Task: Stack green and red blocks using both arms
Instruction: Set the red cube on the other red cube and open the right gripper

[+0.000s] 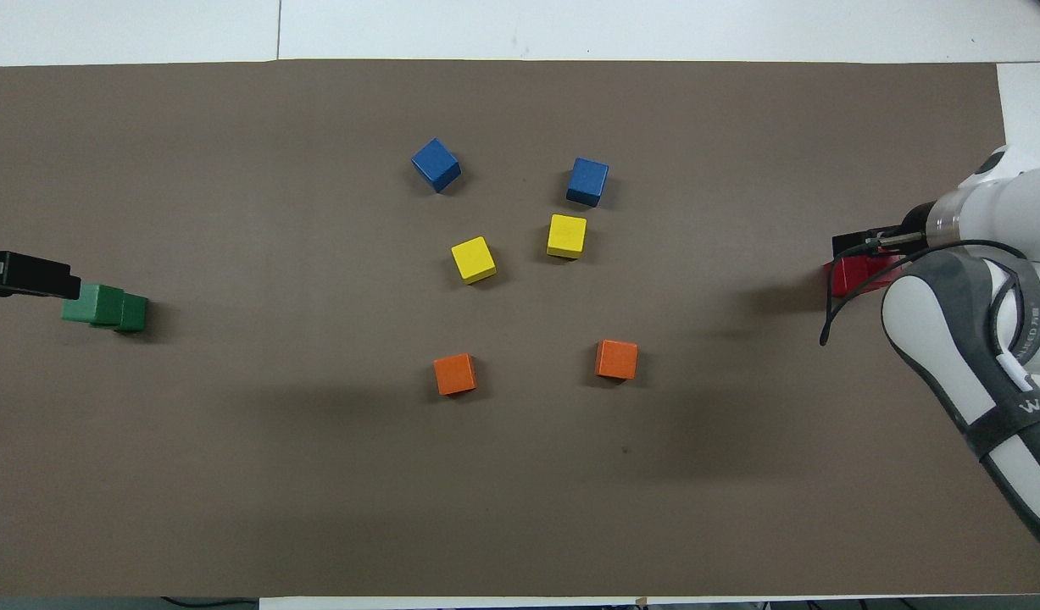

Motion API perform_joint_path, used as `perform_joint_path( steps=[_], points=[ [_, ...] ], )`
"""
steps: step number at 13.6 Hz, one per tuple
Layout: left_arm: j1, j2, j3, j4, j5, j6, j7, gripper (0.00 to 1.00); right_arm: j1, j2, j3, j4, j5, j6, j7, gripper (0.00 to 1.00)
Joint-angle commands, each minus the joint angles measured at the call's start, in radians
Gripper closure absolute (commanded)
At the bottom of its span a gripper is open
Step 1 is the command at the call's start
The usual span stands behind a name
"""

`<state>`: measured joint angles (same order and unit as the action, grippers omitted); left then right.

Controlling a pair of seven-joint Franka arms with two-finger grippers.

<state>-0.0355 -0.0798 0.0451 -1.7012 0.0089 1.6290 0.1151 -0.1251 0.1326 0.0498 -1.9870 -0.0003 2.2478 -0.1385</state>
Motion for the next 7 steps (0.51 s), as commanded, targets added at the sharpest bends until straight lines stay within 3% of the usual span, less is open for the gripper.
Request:
perform_joint_path(
  steps=[1, 7],
  points=[
    [-0.018, 0.002, 0.01, 0.02, -0.01, -0.012, -0.028, 0.0, -0.004, -0.048, 0.044, 0.132, 0.003, -0.202, 0.057, 0.0],
    [-0.018, 0.003, 0.007, 0.02, -0.01, -0.006, -0.084, 0.0, -0.007, -0.166, 0.05, 0.241, 0.003, -0.427, 0.085, 0.0]
  ],
)
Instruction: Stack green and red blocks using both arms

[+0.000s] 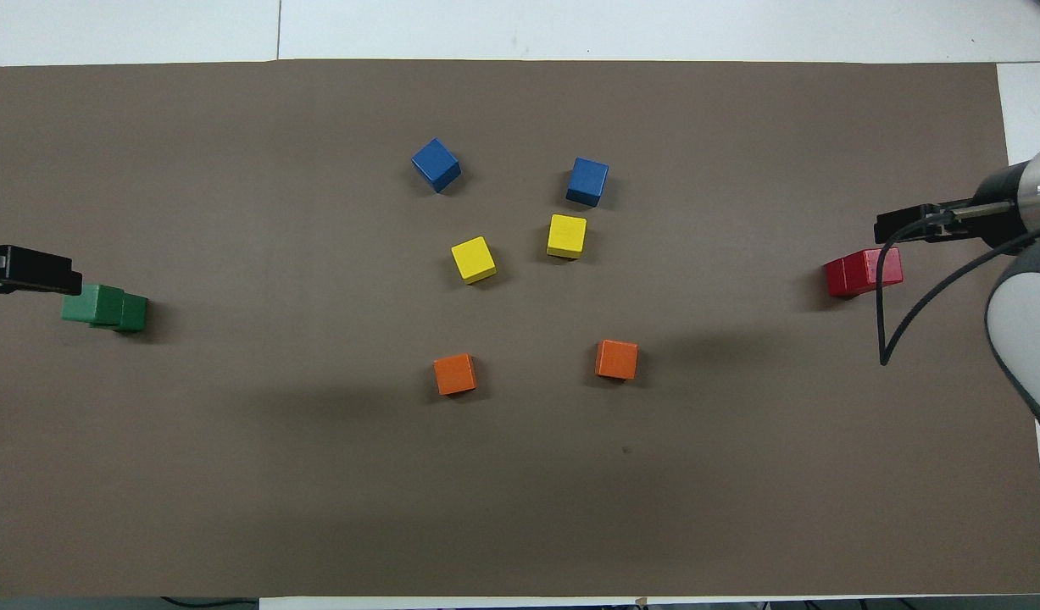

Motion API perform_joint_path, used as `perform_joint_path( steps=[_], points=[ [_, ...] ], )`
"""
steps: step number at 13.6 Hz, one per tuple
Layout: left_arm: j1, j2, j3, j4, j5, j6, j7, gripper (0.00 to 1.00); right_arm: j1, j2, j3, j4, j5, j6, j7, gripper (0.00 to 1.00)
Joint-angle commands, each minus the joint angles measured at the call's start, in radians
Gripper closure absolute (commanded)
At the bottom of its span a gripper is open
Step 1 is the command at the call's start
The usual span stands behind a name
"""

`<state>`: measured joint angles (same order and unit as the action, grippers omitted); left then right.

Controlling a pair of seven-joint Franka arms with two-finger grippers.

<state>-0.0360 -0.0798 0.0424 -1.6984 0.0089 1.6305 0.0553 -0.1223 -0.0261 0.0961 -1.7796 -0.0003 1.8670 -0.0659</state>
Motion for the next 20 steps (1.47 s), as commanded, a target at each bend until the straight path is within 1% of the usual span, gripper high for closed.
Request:
perform_joint_path(
  steps=[1, 5, 8, 10, 11, 13, 15, 18, 20],
  points=[
    [-0.018, 0.002, 0.01, 0.017, -0.009, -0.008, -0.025, 0.0, -0.01, -0.008, 0.002, 0.052, 0.003, -0.066, 0.012, 0.0],
    [-0.016, 0.0, 0.008, 0.017, -0.009, -0.012, -0.023, 0.0, 0.0, -0.006, 0.002, 0.057, 0.002, -0.077, 0.015, 0.0],
    [-0.009, 0.0, 0.01, 0.017, -0.009, -0.009, -0.017, 0.0, 0.05, -0.002, -0.021, 0.058, -0.004, -0.077, 0.026, 0.0],
    [-0.004, 0.0, 0.01, 0.016, -0.009, -0.012, -0.017, 0.0, 0.134, -0.002, -0.132, 0.06, 0.005, -0.08, 0.044, 0.0],
    [-0.004, 0.0, 0.01, 0.016, -0.009, -0.012, -0.017, 0.0, 0.145, -0.002, -0.15, 0.061, 0.006, -0.083, 0.044, 0.0],
    [-0.005, 0.0, 0.01, 0.016, -0.009, -0.011, -0.017, 0.0, 0.139, 0.002, -0.15, 0.071, 0.006, -0.094, 0.044, 0.0],
    [-0.005, 0.0, 0.01, 0.017, -0.009, -0.011, -0.017, 0.0, 0.135, 0.003, -0.151, 0.081, 0.006, -0.129, 0.044, 0.0],
    [-0.009, 0.0, 0.01, 0.02, -0.009, -0.011, -0.018, 0.0, 0.133, -0.002, -0.148, 0.078, 0.005, -0.131, 0.049, 0.0],
    [-0.009, 0.0, 0.01, 0.02, -0.009, -0.009, -0.018, 0.0, 0.136, 0.0, -0.15, 0.092, 0.005, -0.178, 0.052, 0.0]
  ],
)
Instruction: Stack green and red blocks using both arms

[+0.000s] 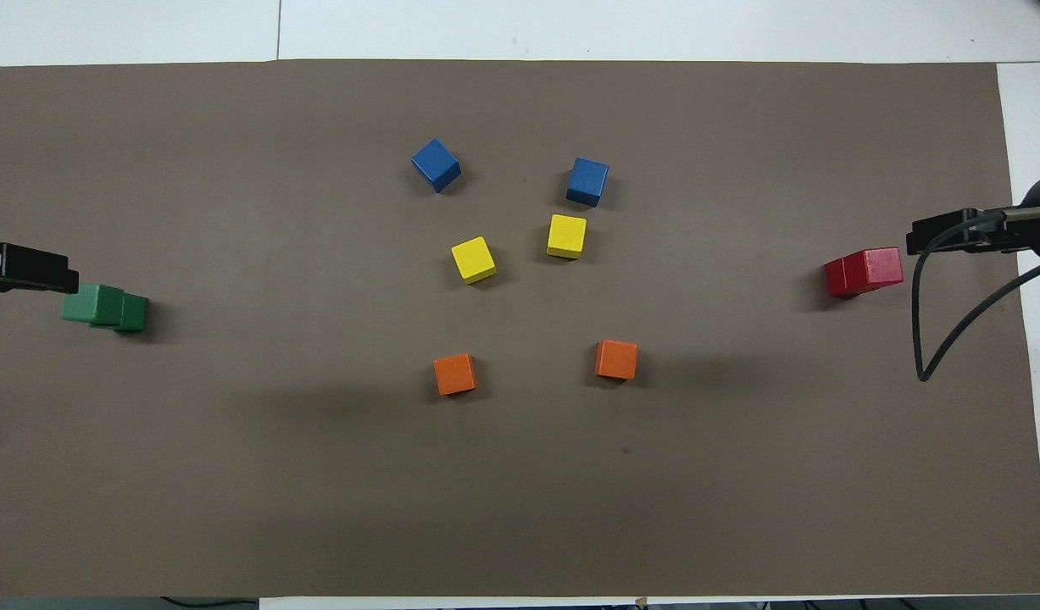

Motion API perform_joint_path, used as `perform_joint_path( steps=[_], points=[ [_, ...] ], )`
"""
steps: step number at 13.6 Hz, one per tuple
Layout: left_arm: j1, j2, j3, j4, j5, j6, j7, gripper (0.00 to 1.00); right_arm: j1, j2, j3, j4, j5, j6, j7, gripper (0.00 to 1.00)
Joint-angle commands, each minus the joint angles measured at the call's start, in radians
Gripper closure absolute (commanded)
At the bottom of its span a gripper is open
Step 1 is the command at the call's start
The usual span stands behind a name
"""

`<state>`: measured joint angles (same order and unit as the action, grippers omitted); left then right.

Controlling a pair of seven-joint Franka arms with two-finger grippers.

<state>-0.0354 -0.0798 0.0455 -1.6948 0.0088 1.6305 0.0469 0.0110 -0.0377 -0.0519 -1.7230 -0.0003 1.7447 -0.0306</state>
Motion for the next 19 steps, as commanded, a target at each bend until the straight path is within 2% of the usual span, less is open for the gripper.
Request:
perform_joint_path(
  steps=[1, 7, 19],
  points=[
    [-0.008, 0.0, 0.007, 0.017, -0.009, -0.008, -0.009, 0.0, 0.003, 0.012, -0.002, 0.04, 0.005, -0.077, 0.017, 0.0],
    [-0.009, 0.0, 0.007, 0.018, -0.009, -0.008, -0.01, 0.0, 0.0, 0.015, -0.002, 0.097, 0.005, -0.191, 0.018, 0.0],
    [-0.011, 0.0, 0.007, 0.018, -0.009, -0.008, -0.01, 0.0, -0.002, 0.005, -0.011, 0.092, 0.003, -0.194, 0.02, 0.0]
  ],
)
